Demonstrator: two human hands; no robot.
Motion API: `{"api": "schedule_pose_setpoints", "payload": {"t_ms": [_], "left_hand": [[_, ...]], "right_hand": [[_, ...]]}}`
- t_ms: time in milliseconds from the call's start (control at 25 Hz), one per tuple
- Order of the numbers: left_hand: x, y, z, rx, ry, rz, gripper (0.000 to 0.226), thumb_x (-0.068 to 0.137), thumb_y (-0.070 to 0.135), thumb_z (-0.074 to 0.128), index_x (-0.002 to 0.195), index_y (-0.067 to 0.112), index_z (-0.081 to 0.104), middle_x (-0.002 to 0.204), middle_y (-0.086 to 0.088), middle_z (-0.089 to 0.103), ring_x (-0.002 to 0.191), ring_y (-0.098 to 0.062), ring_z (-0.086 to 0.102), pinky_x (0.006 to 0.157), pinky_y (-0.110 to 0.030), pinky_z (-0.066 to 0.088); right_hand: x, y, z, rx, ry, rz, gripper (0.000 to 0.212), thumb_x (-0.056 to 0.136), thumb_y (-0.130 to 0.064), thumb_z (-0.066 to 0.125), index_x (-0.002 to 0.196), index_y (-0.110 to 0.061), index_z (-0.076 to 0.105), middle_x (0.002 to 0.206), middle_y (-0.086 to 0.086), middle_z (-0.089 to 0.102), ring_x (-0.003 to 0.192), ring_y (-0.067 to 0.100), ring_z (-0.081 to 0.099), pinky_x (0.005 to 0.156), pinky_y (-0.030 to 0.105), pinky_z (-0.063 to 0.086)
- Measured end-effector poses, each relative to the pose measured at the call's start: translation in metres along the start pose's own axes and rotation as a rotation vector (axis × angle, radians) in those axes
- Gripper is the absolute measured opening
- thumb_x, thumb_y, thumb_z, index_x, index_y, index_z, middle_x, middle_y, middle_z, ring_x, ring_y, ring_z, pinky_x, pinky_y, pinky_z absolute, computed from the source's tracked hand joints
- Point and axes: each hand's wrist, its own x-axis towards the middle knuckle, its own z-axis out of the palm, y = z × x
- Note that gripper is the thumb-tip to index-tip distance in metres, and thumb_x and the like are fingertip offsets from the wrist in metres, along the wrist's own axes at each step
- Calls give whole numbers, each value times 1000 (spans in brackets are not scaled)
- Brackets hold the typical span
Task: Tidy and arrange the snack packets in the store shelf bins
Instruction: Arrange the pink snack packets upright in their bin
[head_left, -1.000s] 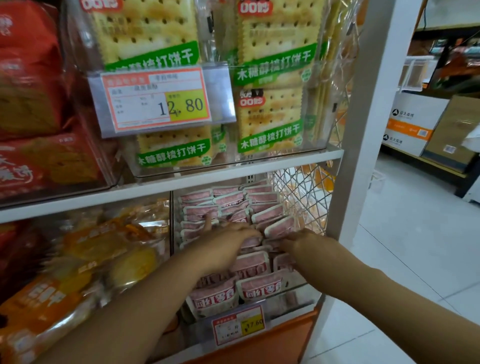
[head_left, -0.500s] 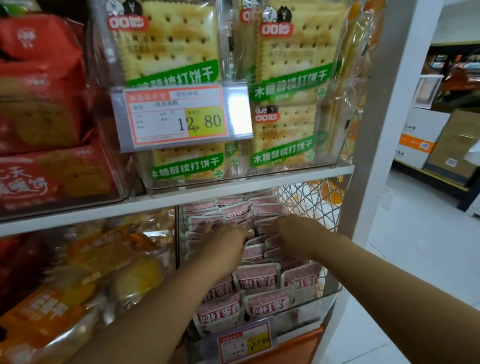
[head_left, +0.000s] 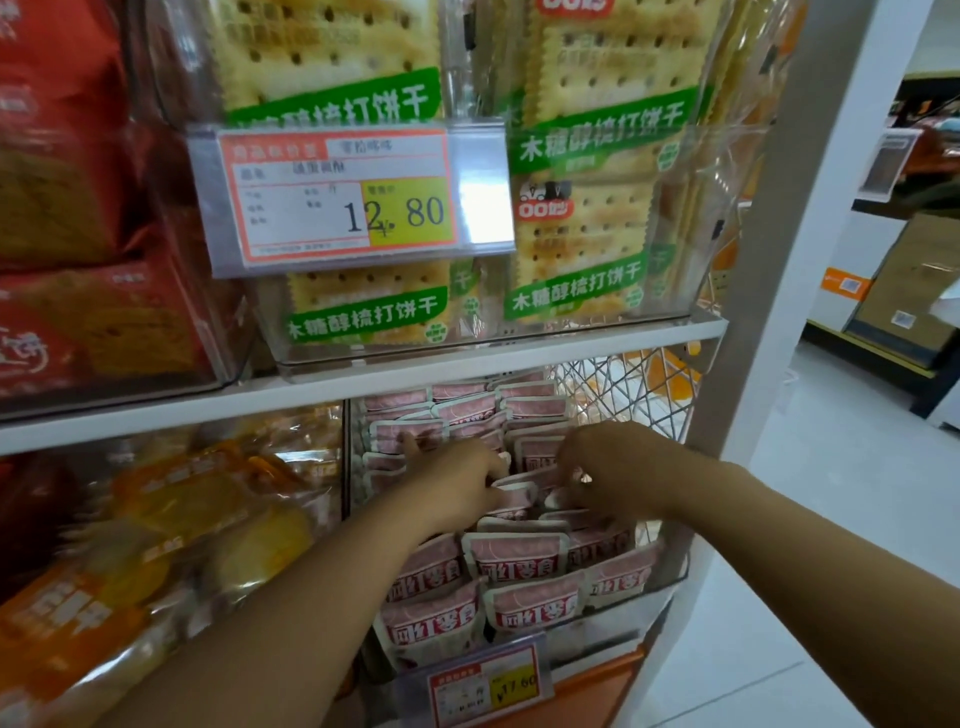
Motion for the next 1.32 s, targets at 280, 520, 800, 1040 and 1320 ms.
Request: {"api": "schedule_pose_setpoints", "payload": {"t_ms": [280, 520, 800, 1040, 1320], "left_hand": [[-8, -4, 1, -101, 6, 66, 20, 93, 24, 56, 111, 26, 65, 122, 7, 59, 121, -17, 47, 108, -66, -4], [-11, -9, 2, 114, 48, -2, 35, 94, 14, 54, 124, 31, 58, 138, 6, 51, 138, -23, 31, 108, -60, -13], [-8, 1, 9, 180, 220, 152, 28, 87, 0, 58, 99, 24, 67, 111, 4, 65, 116, -17, 53, 113, -43, -13], [-19, -9, 3, 218, 93, 203, 32, 94, 13, 53, 119, 31, 61, 121, 6, 61, 123, -19, 48, 113, -55, -6], [-35, -41, -18, 317, 228, 113, 44, 95, 23, 48, 135, 40, 42, 141, 13, 47, 133, -13, 38, 114, -51, 15]], "right_hand": [[2, -8, 1, 23, 114, 62, 18, 89, -19, 52, 101, -21, 65, 98, 5, 64, 99, 29, 60, 76, 34, 49], [-1, -5, -23, -205, 220, 85, 33, 81, 6, 47, 106, -11, 61, 100, 10, 60, 99, 31, 60, 71, 34, 43], [11, -11, 2, -254, 20, 124, 26, 95, -7, 41, 112, -3, 60, 116, 15, 61, 108, 33, 59, 86, 39, 48], [4, -9, -5, -245, 12, 88, 30, 93, -6, 41, 119, -8, 56, 121, 12, 57, 112, 29, 56, 88, 38, 47], [56, -19, -2, 311, 209, -136, 34, 90, -13, 51, 120, -23, 63, 126, 5, 61, 113, 26, 56, 92, 34, 47]]}}
